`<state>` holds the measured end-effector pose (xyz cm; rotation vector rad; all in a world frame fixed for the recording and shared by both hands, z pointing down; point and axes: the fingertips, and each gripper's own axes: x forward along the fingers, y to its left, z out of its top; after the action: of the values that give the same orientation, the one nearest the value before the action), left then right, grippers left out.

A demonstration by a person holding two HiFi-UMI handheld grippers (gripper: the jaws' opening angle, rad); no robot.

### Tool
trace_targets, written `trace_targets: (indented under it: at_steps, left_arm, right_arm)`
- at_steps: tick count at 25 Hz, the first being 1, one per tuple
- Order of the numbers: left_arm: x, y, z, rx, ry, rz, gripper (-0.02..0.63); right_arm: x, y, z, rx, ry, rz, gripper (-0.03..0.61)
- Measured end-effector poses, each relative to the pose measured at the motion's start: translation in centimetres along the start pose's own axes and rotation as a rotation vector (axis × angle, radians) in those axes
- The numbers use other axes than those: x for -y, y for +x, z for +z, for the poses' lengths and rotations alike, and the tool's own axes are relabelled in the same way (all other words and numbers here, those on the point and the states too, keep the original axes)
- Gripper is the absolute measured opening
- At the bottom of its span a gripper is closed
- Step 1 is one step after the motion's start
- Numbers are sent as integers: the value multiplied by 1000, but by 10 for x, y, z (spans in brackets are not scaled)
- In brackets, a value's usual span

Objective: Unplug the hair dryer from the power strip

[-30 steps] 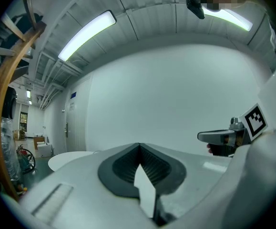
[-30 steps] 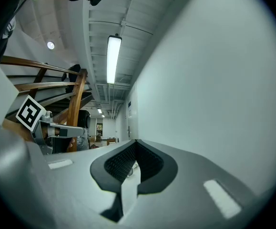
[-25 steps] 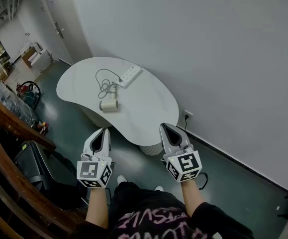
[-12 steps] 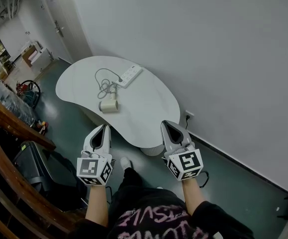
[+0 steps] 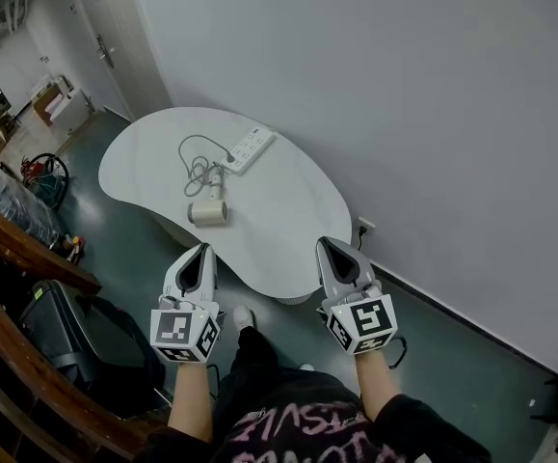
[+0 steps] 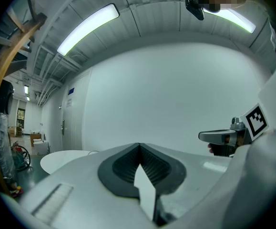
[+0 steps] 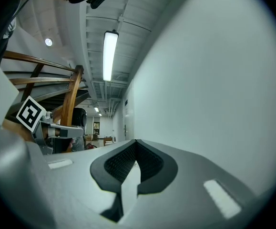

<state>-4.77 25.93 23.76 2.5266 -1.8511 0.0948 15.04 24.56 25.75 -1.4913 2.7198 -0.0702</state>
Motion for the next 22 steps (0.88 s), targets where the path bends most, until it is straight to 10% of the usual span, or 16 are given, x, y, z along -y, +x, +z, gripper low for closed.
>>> trace_targets:
  at_steps: [22]
  left_arm:
    - [-118, 106, -45, -52, -88, -21, 0]
  right_arm:
    - [7, 152, -41, -98, 3, -38, 11]
